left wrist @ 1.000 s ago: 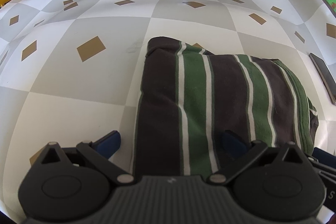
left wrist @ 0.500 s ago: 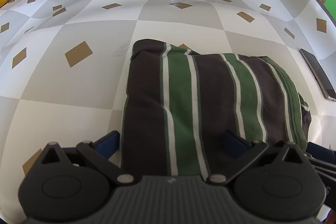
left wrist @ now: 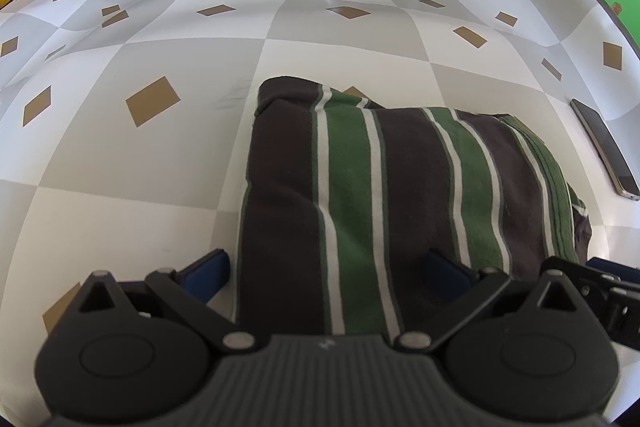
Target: Fold clothes
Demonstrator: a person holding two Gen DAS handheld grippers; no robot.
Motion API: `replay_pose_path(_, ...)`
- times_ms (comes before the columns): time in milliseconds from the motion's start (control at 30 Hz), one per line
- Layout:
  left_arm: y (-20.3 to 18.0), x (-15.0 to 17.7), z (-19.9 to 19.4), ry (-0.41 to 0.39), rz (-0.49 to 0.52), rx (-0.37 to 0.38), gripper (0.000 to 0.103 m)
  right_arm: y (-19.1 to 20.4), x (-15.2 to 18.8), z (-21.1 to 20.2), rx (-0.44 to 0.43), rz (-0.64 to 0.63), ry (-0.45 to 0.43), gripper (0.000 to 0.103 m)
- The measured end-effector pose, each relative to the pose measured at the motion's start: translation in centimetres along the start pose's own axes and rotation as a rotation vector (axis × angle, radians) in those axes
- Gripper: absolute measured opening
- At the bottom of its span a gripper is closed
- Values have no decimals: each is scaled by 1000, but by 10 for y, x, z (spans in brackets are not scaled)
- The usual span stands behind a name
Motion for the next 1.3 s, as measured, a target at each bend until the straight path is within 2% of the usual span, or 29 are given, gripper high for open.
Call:
replay_pose_path(400,-7,1,-5,5,33,-40,103,-17,-19,0,-77,-96,49,63)
replay_pose_path(667,-18,6,-11,-5,82,-100,103,-31,-14,2,-68,35,51,63)
replay_pose_path(800,-23,7,-16,-16,107,-125,103,-38,-13,3,-33,46,56,63)
replay_pose_path(1033,-32,9,-24,-24,125,-146,103,-42,-12,2,-59,106,53,63)
replay_pose_path(1300,-40,12,-35,-34,134,-157,103,-39,-15,-3,-70,100,26,63)
Point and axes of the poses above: each gripper's, at about its wrist camera, not at the fingertips, and z roughly the way its jaws point, y to its left, x to its underside, the point moved 10 cm from there along z, roughly the way its jaws point, and after that the axes turned 13 degrees about -z, right-handed, at the moved point
